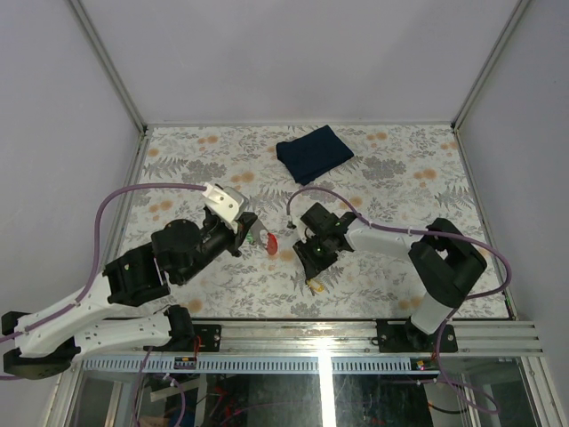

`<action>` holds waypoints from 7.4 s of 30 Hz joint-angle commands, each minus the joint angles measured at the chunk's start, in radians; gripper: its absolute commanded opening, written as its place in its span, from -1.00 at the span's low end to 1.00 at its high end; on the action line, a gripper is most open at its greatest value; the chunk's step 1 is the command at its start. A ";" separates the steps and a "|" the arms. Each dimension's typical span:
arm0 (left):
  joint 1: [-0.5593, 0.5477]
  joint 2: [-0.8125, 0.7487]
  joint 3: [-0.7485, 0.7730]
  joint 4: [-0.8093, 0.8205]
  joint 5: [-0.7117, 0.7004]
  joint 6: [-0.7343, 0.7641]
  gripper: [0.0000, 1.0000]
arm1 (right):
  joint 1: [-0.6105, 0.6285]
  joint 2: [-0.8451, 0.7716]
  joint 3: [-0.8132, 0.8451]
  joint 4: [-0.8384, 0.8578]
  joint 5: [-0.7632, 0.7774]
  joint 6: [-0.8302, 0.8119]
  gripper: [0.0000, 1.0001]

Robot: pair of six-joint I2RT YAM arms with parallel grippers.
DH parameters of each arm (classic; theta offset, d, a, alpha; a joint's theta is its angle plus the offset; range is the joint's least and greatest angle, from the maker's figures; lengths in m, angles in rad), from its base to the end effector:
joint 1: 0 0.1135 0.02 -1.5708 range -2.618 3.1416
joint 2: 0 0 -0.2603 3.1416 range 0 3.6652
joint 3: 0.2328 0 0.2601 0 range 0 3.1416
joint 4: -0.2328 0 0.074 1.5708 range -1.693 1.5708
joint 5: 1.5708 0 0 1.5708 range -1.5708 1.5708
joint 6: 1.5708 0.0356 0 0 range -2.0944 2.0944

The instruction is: Put the keys on the keyring

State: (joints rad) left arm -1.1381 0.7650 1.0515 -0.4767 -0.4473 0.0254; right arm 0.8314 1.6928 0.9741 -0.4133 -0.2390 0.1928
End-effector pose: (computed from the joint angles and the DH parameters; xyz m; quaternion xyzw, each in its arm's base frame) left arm 0.0820 -0.1408 0.4028 0.2951 0.7058 -0.1827 0.6176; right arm 0.2147 0.2479 0.1521 -0.3288 0.9119 0.2073 0.1314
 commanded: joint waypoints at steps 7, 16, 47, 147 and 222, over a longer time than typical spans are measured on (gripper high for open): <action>0.000 -0.004 0.041 0.033 0.017 -0.016 -1.00 | -0.068 -0.089 -0.095 0.140 -0.203 0.116 -0.09; 0.000 -0.004 0.042 0.029 0.017 -0.016 -1.00 | -0.078 -0.057 -0.112 0.158 -0.187 0.155 -0.28; 0.000 -0.012 0.036 0.021 0.006 -0.017 -1.00 | -0.086 -0.035 -0.144 0.219 -0.214 0.189 -0.55; -0.318 0.230 0.073 0.489 -0.142 0.674 -1.00 | -0.173 -1.036 -0.167 0.736 -0.503 -0.417 -1.00; -0.320 0.262 0.102 0.420 -0.117 0.632 -1.00 | -0.172 -0.938 -0.173 0.914 -0.393 -0.282 -1.00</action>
State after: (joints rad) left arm -1.4525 1.0279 1.1259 -0.0830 -0.5655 0.6662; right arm 0.6601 0.7685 0.7879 0.4599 -0.6884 -0.0937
